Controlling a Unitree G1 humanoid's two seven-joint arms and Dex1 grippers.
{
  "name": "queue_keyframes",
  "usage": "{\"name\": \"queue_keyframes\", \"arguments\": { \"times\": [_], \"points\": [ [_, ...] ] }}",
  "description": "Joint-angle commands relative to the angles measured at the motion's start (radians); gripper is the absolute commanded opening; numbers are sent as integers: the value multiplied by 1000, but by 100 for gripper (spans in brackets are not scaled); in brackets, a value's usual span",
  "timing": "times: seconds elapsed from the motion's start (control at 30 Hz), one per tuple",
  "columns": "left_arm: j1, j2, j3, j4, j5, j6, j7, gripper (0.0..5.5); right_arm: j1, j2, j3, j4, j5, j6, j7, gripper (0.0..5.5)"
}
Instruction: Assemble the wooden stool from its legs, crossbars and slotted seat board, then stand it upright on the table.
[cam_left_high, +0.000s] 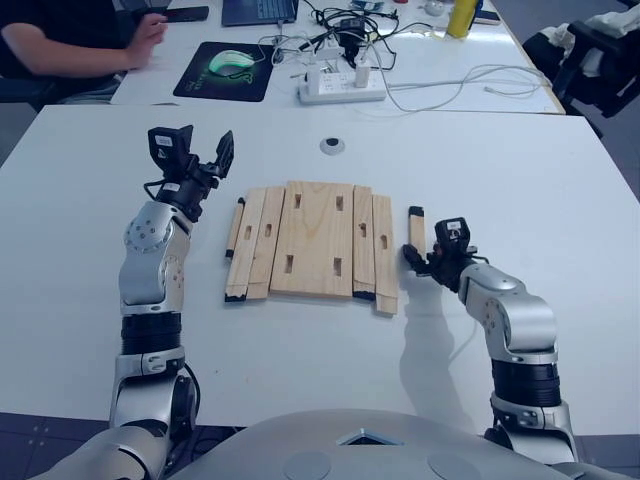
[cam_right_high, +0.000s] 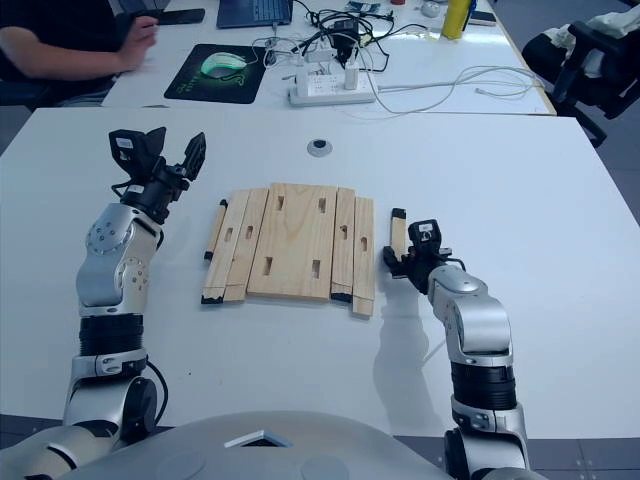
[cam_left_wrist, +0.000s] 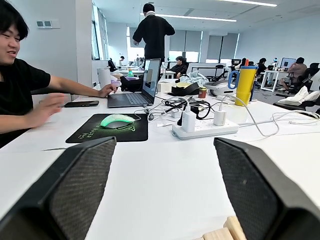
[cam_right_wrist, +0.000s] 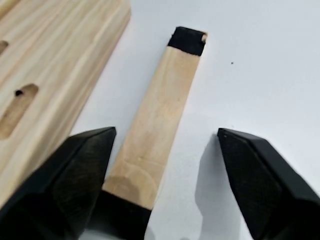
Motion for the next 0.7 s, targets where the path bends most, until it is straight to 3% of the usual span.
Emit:
{"name": "queue_keyframes", "arguments": {
  "times": [0.03, 0.37, 0.5, 0.7],
  "points": [
    [-24, 5, 1, -11, 15, -5, 16, 363, 31, 44, -74, 87, 24, 141, -35, 304],
    [-56, -8, 45, -2, 40, 47, 138, 363, -1, -25, -40, 127, 11, 19, -7, 138],
    [-65, -11, 68, -1, 22, 92, 170, 363, -105, -5, -105, 124, 14, -267, -26, 134],
    [-103, -25, 51, -5, -85, 128, 45, 363, -214, -22, -55, 173, 30, -483, 69, 134]
  ]
}}
